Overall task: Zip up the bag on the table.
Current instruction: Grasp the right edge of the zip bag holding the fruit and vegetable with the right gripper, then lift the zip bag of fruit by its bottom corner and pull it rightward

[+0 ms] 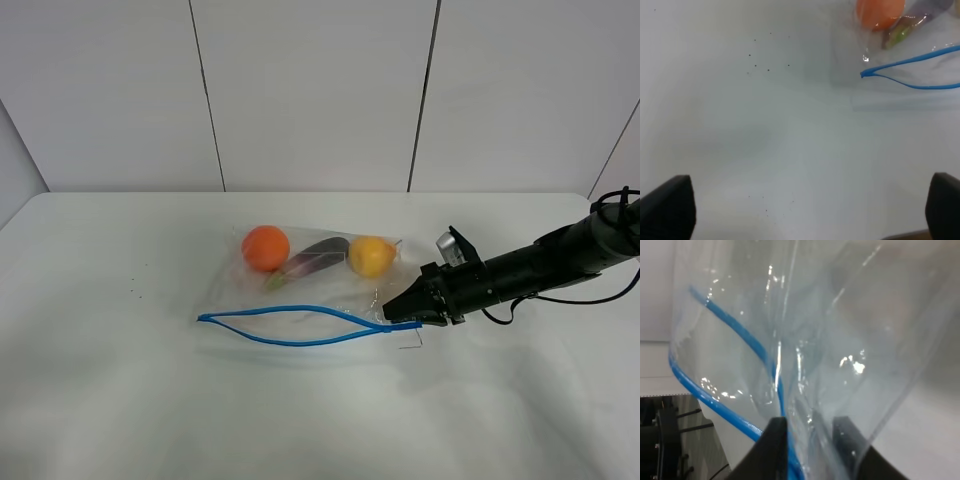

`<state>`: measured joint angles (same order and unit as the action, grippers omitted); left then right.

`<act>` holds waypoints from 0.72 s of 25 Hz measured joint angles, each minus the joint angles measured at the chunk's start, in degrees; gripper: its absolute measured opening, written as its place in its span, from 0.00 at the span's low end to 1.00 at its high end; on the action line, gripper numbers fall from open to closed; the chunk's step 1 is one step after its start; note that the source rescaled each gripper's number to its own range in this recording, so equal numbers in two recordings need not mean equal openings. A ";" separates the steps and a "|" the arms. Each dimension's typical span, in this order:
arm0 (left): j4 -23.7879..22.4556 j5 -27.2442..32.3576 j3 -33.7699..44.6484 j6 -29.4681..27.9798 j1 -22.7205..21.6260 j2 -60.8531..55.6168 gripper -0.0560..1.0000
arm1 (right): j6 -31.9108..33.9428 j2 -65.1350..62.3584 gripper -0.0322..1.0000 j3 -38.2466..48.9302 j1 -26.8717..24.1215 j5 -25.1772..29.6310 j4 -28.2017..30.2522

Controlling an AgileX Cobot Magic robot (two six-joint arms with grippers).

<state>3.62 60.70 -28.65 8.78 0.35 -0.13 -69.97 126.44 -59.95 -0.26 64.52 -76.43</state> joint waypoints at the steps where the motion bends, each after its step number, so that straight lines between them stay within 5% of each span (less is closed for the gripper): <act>1: 0.00 0.00 0.00 0.00 0.00 0.00 1.00 | 0.00 0.00 0.24 0.00 0.00 -0.12 0.00; 8: 0.00 0.00 0.00 0.00 0.00 0.00 1.00 | 0.00 0.00 0.03 0.00 0.00 -0.22 0.00; 18: 0.00 0.00 0.00 0.00 0.00 0.00 1.00 | -1.36 0.00 0.03 0.00 0.00 -0.71 0.65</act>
<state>3.62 60.70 -28.65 8.78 0.35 -0.13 -71.32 126.44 -59.95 -0.26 63.81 -75.78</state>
